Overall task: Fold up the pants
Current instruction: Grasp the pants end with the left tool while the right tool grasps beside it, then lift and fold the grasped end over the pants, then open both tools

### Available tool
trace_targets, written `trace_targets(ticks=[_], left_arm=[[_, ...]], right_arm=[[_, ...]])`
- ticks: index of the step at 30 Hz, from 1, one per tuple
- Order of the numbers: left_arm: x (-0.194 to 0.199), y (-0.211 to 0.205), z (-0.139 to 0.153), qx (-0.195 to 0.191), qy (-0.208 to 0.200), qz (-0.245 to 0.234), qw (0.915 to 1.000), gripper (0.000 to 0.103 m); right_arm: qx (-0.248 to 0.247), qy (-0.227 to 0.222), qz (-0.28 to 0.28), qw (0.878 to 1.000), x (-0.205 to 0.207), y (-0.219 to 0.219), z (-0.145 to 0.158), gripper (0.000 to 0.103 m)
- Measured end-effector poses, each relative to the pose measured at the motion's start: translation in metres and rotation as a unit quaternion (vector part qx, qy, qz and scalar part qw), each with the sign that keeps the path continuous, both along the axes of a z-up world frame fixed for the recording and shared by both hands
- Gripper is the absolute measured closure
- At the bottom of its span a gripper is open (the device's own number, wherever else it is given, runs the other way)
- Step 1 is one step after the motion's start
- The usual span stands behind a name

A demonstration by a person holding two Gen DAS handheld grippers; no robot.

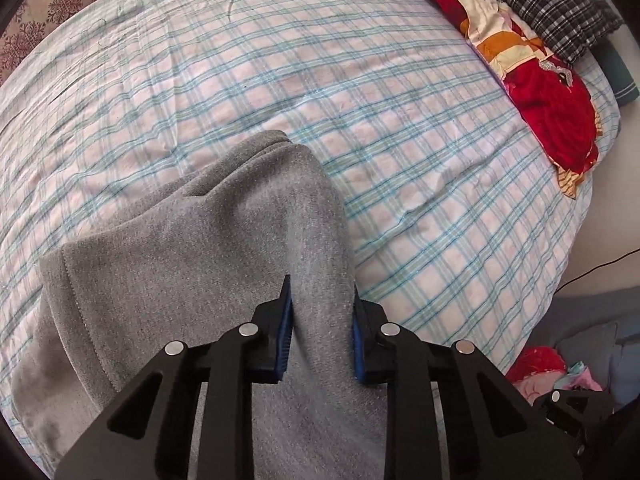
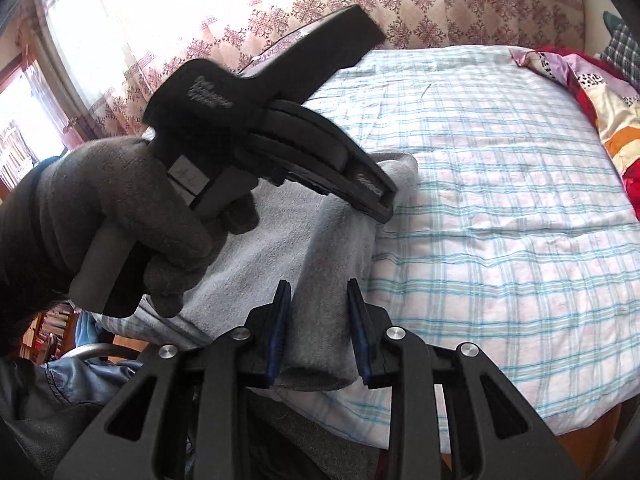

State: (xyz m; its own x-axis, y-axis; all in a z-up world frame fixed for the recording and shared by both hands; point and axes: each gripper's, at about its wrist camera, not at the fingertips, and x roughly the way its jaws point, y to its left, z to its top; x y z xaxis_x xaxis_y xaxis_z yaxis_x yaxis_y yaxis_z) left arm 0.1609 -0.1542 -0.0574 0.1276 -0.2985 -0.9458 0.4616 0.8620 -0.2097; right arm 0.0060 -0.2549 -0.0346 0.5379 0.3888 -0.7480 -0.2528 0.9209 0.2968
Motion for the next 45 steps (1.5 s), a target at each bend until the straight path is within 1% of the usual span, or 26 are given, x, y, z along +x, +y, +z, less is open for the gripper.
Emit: trace_targets(ticks=[1, 4, 8, 10, 14, 17, 19, 21, 24, 27, 30, 32, 36, 40, 45], left_arm=[[-0.001, 0.005, 0.004, -0.012, -0.001, 0.005, 0.9999, 0.081], [-0.002, 0.021, 0.02, -0.046, -0.006, 0.016, 0.9988, 0.082], [-0.001, 0.044, 0.038, -0.09, -0.01, 0.037, 0.9952, 0.082], [0.001, 0.056, 0.045, -0.109, -0.009, 0.047, 0.9929, 0.082], [-0.002, 0.086, 0.061, -0.136, -0.021, 0.066, 0.9882, 0.083], [-0.006, 0.117, 0.073, -0.161, -0.03, 0.088, 0.9826, 0.084], [-0.011, 0.139, 0.082, -0.175, -0.039, 0.101, 0.9786, 0.084], [-0.016, 0.161, 0.09, -0.187, -0.048, 0.112, 0.9749, 0.084], [-0.025, 0.196, 0.097, -0.201, -0.057, 0.129, 0.9694, 0.084], [-0.03, 0.231, 0.1, -0.21, -0.066, 0.15, 0.9638, 0.084], [-0.034, 0.268, 0.1, -0.223, -0.069, 0.171, 0.9572, 0.084], [-0.038, 0.29, 0.098, -0.226, -0.073, 0.179, 0.9546, 0.084], [-0.048, 0.33, 0.087, -0.223, -0.076, 0.197, 0.9517, 0.084], [-0.057, 0.37, 0.072, -0.226, -0.077, 0.219, 0.946, 0.084], [-0.066, 0.409, 0.043, -0.23, -0.063, 0.251, 0.9382, 0.085]], right_arm=[[0.012, 0.001, -0.004, 1.0, 0.0, -0.004, 0.002, 0.055], [0.048, -0.003, -0.001, 0.999, -0.001, -0.011, 0.007, 0.045], [0.082, -0.009, 0.02, 0.996, -0.003, -0.009, 0.014, 0.043], [0.092, -0.013, 0.031, 0.995, -0.002, -0.005, 0.018, 0.035], [0.13, -0.018, 0.065, 0.989, 0.003, 0.005, 0.03, 0.035], [0.161, -0.026, 0.088, 0.983, 0.006, 0.011, 0.043, 0.035], [0.173, -0.032, 0.1, 0.979, 0.008, 0.015, 0.05, 0.034], [0.17, -0.038, 0.103, 0.979, 0.011, 0.022, 0.055, 0.032], [0.164, -0.037, 0.112, 0.979, 0.018, 0.035, 0.057, 0.031], [0.146, -0.028, 0.124, 0.981, 0.024, 0.056, 0.053, 0.031], [0.139, -0.011, 0.146, 0.979, 0.031, 0.08, 0.045, 0.031], [0.133, -0.003, 0.161, 0.978, 0.033, 0.097, 0.042, 0.031], [0.117, 0.01, 0.202, 0.972, 0.032, 0.134, 0.038, 0.031], [0.096, 0.022, 0.243, 0.965, 0.033, 0.172, 0.033, 0.031], [0.08, 0.055, 0.294, 0.951, 0.035, 0.223, 0.016, 0.031]])
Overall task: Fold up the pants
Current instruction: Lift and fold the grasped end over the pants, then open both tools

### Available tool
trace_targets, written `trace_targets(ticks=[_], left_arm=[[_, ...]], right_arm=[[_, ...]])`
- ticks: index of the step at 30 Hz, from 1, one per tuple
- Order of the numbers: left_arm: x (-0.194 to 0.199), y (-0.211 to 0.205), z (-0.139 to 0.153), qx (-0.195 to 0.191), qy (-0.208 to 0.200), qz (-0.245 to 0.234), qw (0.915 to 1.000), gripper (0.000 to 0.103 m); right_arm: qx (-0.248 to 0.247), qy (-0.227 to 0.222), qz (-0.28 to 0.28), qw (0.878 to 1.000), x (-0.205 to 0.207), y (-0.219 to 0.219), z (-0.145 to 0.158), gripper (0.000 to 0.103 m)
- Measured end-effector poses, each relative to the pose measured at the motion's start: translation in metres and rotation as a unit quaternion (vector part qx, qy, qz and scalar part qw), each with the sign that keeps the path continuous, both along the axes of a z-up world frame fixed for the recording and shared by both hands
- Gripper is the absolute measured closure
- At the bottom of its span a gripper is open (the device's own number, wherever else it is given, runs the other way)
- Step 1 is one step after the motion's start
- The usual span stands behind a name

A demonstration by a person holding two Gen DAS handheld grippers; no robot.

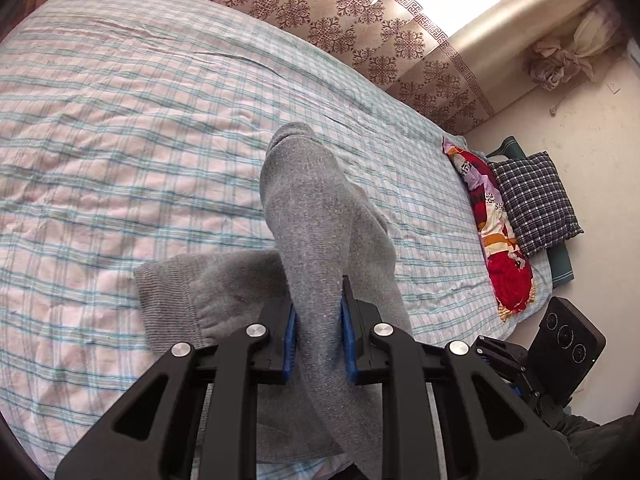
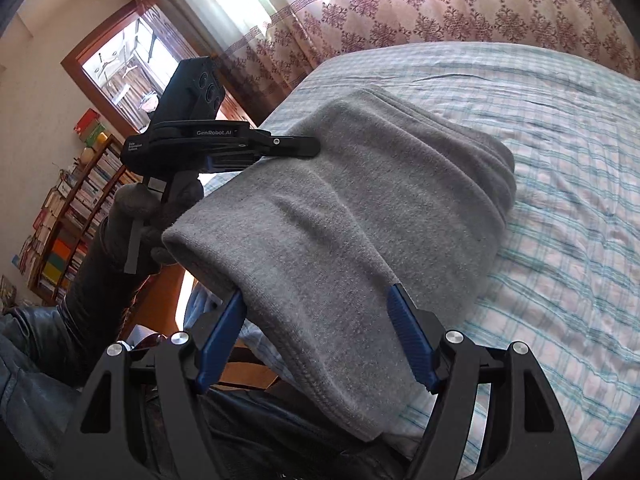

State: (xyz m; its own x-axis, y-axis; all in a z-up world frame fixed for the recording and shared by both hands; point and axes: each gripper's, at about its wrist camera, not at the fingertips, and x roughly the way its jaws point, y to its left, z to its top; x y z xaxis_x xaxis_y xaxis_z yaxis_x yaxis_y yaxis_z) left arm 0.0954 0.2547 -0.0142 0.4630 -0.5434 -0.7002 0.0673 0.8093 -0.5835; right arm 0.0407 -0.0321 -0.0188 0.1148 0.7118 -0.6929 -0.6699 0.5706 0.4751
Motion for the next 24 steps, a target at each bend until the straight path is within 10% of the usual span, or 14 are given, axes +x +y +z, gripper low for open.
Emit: trace_targets(ticks=[17, 24], left_arm=[[-0.017, 0.056, -0.073, -0.029, 0.043, 0.066, 0.9965, 0.081], [-0.032, 0.055, -0.061, 0.006, 0.043, 0.085, 0.9954, 0.041]], right_arm=[[-0.013, 0.095, 0.105, 0.99, 0.001, 0.076, -0.056, 0.03], [-0.006, 0.098, 0.107, 0.989, 0.005, 0.08, -0.062, 0.03]])
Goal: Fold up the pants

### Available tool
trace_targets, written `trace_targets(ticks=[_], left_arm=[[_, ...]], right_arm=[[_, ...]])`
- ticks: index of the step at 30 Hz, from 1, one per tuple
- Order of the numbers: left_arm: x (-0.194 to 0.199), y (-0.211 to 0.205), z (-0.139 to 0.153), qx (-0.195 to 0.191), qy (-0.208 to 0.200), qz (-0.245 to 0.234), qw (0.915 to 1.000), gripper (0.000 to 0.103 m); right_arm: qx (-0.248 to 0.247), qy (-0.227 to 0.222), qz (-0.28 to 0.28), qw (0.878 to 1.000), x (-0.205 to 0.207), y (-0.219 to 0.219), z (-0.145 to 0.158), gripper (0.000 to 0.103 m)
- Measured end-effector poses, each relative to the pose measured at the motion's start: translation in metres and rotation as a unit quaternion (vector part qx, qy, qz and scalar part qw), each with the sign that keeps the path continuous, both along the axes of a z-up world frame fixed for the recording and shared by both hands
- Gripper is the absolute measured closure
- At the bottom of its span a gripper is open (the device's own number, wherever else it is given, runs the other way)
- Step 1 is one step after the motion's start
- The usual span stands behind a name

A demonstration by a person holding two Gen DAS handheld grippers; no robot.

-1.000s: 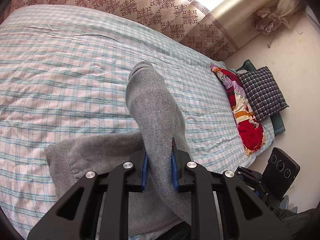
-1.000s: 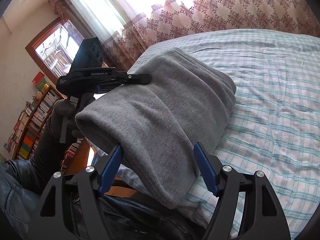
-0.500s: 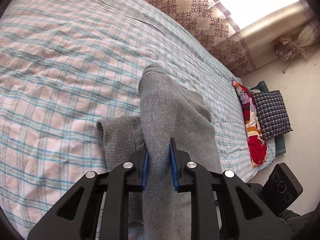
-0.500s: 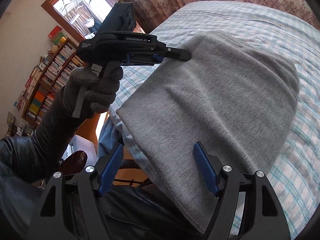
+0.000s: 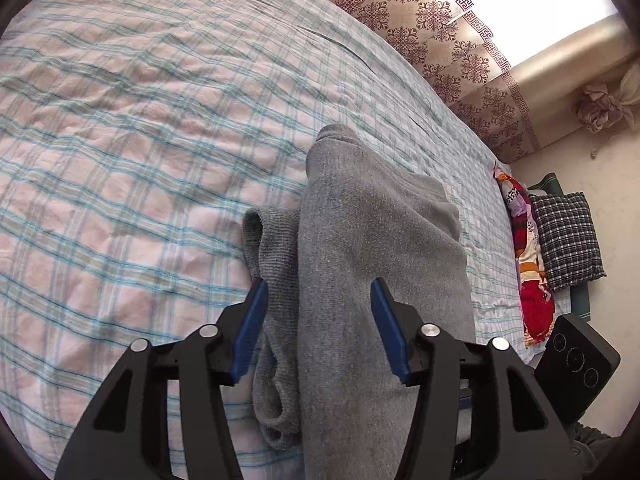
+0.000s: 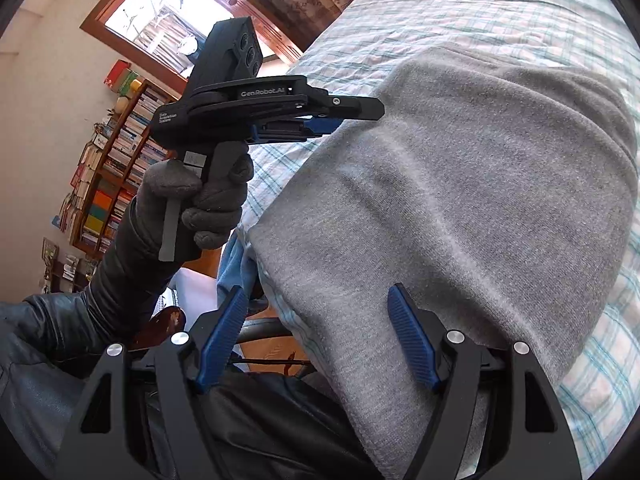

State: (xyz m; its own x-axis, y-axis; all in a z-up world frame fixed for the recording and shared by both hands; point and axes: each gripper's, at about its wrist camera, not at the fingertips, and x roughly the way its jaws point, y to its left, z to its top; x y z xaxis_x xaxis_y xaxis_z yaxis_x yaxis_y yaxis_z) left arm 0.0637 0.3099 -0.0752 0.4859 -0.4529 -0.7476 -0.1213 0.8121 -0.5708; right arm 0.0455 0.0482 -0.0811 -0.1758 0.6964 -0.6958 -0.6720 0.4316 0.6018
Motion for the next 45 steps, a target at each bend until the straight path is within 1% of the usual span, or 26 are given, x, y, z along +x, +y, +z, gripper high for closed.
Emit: trace_targets(ticks=[2, 3, 7, 9, 11, 13, 14, 15, 17, 21, 23, 25, 27, 31, 34, 36, 39, 41, 43, 45], left_arm=[[-0.009, -0.002, 0.003, 0.001, 0.004, 0.001, 1.0, 0.037], [-0.014, -0.004, 0.003, 0.002, 0.011, 0.001, 0.9999, 0.036], [-0.033, -0.017, -0.003, 0.003, 0.033, -0.014, 0.9993, 0.036], [-0.04, -0.023, -0.004, 0.014, 0.035, -0.01, 0.9992, 0.036], [-0.043, -0.024, -0.004, 0.015, 0.034, -0.003, 0.9993, 0.037], [-0.044, -0.025, -0.002, 0.029, 0.034, 0.003, 0.999, 0.045], [-0.045, -0.025, -0.001, 0.039, 0.034, 0.007, 0.9986, 0.058], [-0.045, -0.025, 0.0, 0.042, 0.032, 0.011, 0.9985, 0.073], [-0.045, -0.023, 0.004, 0.053, 0.026, 0.01, 0.9982, 0.08], [-0.042, -0.02, 0.0, 0.093, 0.014, 0.003, 0.9955, 0.081], [-0.042, -0.017, -0.005, 0.094, 0.012, 0.003, 0.9955, 0.081], [-0.043, -0.018, -0.004, 0.1, 0.006, 0.001, 0.995, 0.08], [-0.042, -0.02, -0.002, 0.11, 0.007, 0.0, 0.9939, 0.078], [-0.043, -0.027, 0.011, 0.136, 0.011, 0.007, 0.9906, 0.075], [-0.044, -0.037, 0.028, 0.174, 0.002, 0.012, 0.9847, 0.073], [-0.045, -0.044, 0.042, 0.18, -0.009, 0.013, 0.9836, 0.065], [-0.047, -0.063, 0.061, 0.18, -0.031, -0.004, 0.9831, 0.064], [-0.049, -0.085, 0.068, 0.165, -0.042, -0.029, 0.9849, 0.063], [-0.049, -0.112, 0.067, 0.139, -0.039, -0.065, 0.9874, 0.063], [-0.049, -0.141, 0.062, 0.126, -0.033, -0.104, 0.986, 0.063]], right_arm=[[0.002, 0.002, 0.001, 1.0, 0.002, 0.003, -0.003, 0.03], [0.003, 0.002, 0.002, 1.0, 0.002, 0.006, -0.004, 0.029], [0.008, 0.006, -0.001, 1.0, -0.002, 0.003, -0.007, 0.029], [0.009, 0.008, -0.002, 1.0, -0.001, 0.001, -0.007, 0.029], [0.009, 0.007, -0.002, 1.0, 0.0, 0.001, -0.008, 0.029], [0.009, 0.005, -0.003, 1.0, 0.0, 0.001, -0.008, 0.029], [0.009, 0.005, -0.003, 1.0, 0.001, 0.0, -0.007, 0.029], [0.008, 0.004, -0.002, 1.0, 0.001, 0.001, -0.007, 0.029], [0.008, 0.001, 0.001, 1.0, 0.003, 0.005, -0.005, 0.029], [0.007, -0.006, 0.007, 1.0, 0.008, 0.02, -0.007, 0.03], [0.013, -0.011, 0.005, 1.0, 0.01, 0.019, -0.003, 0.031], [0.027, -0.013, -0.005, 1.0, 0.015, 0.01, 0.005, 0.031], [0.042, -0.014, -0.025, 0.999, 0.025, -0.007, 0.014, 0.031], [0.043, -0.029, -0.107, 0.993, 0.06, -0.054, 0.027, 0.031], [0.025, -0.031, -0.187, 0.982, 0.089, -0.089, 0.026, 0.031], [0.012, -0.029, -0.234, 0.972, 0.107, -0.11, 0.023, 0.031], [0.001, -0.012, -0.291, 0.957, 0.13, -0.131, 0.013, 0.031], [0.003, 0.006, -0.314, 0.949, 0.141, -0.14, 0.004, 0.031], [0.009, 0.027, -0.326, 0.945, 0.151, -0.143, -0.003, 0.033], [0.014, 0.045, -0.33, 0.943, 0.16, -0.144, -0.011, 0.036]])
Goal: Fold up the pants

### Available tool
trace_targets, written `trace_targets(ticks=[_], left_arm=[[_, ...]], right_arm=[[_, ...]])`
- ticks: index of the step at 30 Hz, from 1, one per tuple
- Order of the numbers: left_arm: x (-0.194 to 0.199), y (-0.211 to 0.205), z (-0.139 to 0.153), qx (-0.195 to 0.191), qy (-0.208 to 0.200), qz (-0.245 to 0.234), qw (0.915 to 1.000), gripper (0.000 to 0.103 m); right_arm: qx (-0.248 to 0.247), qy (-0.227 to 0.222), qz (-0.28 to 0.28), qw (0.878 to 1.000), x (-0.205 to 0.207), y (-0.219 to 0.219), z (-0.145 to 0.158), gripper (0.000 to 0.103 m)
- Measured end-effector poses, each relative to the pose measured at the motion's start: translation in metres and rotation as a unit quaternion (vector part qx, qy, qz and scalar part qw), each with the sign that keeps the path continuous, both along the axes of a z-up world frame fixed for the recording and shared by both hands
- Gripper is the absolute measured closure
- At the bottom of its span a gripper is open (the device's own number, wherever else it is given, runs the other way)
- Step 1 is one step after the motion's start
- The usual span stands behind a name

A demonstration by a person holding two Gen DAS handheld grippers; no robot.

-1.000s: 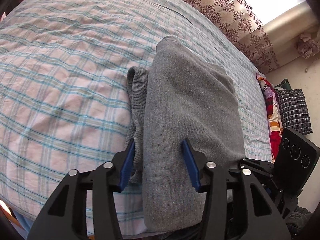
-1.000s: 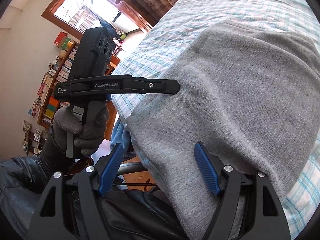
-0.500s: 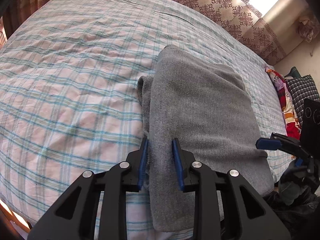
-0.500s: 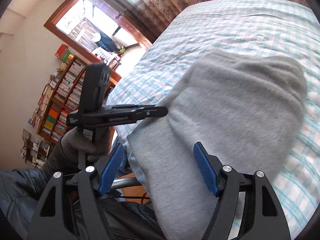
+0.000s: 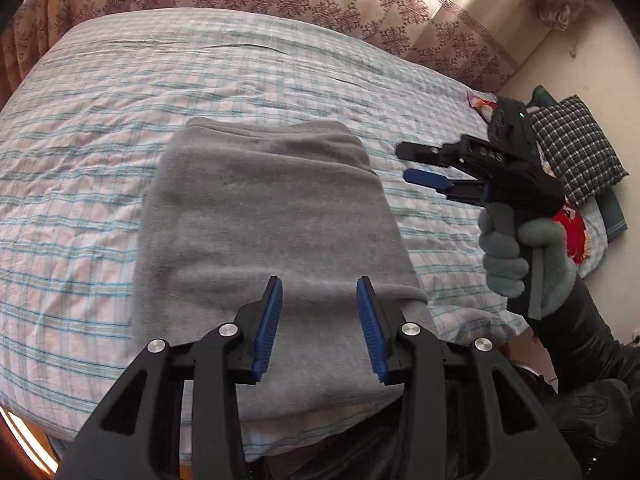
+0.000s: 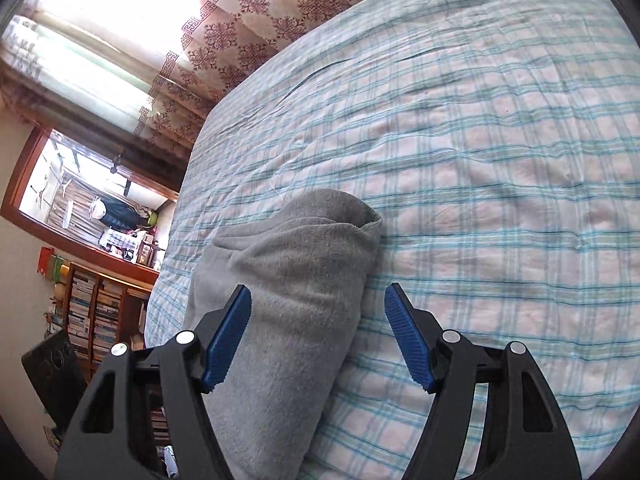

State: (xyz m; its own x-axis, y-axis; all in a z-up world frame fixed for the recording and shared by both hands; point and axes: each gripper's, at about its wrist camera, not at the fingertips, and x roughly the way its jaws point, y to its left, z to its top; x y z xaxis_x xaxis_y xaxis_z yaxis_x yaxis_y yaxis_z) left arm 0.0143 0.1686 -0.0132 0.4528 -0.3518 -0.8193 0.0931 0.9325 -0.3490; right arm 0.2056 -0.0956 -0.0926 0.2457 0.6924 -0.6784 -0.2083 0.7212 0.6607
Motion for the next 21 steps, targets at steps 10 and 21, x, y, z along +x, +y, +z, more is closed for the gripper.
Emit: trace_targets(ticks=[10, 21], left_arm=[[-0.01, -0.082, -0.022, 0.0, 0.038, -0.11, 0.9932, 0.063], [-0.028, -0.09, -0.047, 0.022, 0.063, -0.128, 0.9895, 0.063]], right_arm=[[0.051, 0.074, -0.021, 0.996, 0.04, 0.017, -0.047, 0.058], [0.012, -0.006, -0.022, 1.0, 0.054, 0.055, -0.01, 0.09]])
